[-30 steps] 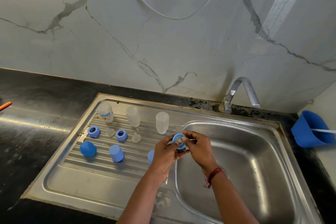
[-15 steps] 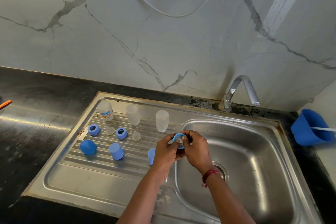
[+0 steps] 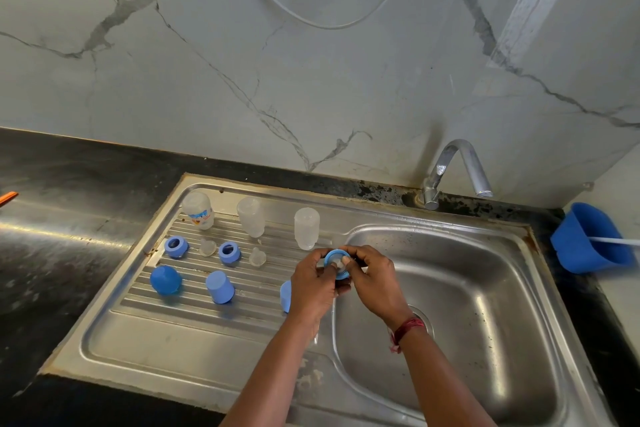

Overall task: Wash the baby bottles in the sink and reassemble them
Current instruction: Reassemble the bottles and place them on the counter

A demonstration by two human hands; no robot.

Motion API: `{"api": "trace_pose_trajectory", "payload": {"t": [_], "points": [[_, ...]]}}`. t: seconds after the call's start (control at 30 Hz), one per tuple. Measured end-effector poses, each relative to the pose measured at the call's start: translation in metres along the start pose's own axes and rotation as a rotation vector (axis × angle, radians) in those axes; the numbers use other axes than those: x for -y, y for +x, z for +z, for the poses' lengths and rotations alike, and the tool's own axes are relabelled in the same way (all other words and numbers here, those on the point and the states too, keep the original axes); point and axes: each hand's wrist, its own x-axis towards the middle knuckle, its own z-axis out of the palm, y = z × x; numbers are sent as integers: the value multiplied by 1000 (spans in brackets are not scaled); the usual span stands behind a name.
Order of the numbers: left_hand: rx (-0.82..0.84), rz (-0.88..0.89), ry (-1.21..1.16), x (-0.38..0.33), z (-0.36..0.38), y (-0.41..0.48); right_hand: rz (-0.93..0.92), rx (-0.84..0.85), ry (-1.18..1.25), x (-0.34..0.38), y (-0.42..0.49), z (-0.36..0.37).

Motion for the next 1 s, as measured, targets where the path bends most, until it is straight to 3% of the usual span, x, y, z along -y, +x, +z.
{"api": "trace_pose_trajectory", "payload": {"t": [0.33, 0.67, 1.0], "points": [[14, 16, 139, 4, -2, 3, 20, -7, -41, 1, -1, 0], [-62, 305, 457, 9, 4, -1, -14, -216, 11, 2, -2, 7], [-219, 530, 428, 6, -6, -1, -112, -217, 239, 1, -6, 6]]}}
